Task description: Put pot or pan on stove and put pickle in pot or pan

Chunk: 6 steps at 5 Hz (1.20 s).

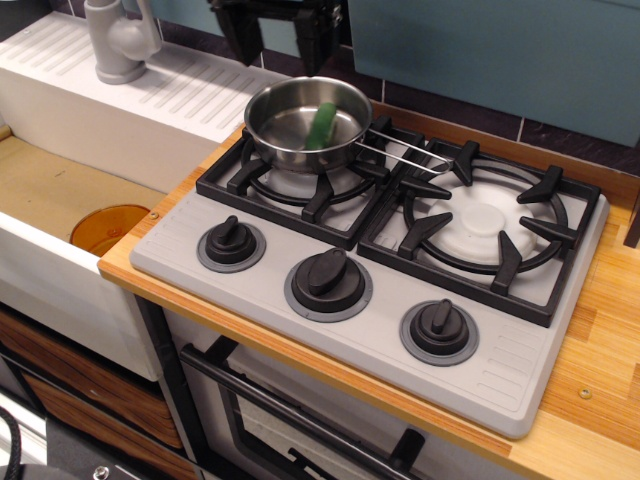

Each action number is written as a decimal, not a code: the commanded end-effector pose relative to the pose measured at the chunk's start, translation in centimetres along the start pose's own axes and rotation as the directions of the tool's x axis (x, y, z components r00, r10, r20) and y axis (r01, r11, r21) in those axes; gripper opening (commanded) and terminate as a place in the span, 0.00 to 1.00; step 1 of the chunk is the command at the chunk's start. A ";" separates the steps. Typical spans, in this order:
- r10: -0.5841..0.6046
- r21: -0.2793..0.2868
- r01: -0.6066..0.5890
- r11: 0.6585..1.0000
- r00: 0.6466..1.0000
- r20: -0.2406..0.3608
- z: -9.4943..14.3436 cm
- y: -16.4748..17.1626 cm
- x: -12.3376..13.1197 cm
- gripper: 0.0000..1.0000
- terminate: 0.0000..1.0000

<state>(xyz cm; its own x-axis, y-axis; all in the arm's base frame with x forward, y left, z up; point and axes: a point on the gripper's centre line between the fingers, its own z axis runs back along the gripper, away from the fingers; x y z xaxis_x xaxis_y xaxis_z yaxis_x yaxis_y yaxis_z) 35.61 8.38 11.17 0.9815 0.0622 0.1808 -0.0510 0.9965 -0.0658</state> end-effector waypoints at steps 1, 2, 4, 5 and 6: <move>-0.012 0.103 0.006 0.995 0.998 0.054 6.7 -0.2 1.4 1.00 0.00; -0.011 0.122 0.003 0.993 0.998 0.059 7.6 -0.3 1.2 1.00 0.00; -0.011 0.122 0.003 0.993 0.998 0.059 7.6 -0.3 1.2 1.00 0.00; -0.011 0.122 0.003 0.993 0.998 0.059 7.6 -0.3 1.2 1.00 0.00; -0.011 0.122 0.003 0.993 0.998 0.059 7.6 -0.3 1.2 1.00 0.00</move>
<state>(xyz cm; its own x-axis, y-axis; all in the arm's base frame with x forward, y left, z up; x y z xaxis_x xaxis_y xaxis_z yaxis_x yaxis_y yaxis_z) 34.85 9.22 15.24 0.9881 0.0662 0.1386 -0.0713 0.9969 0.0322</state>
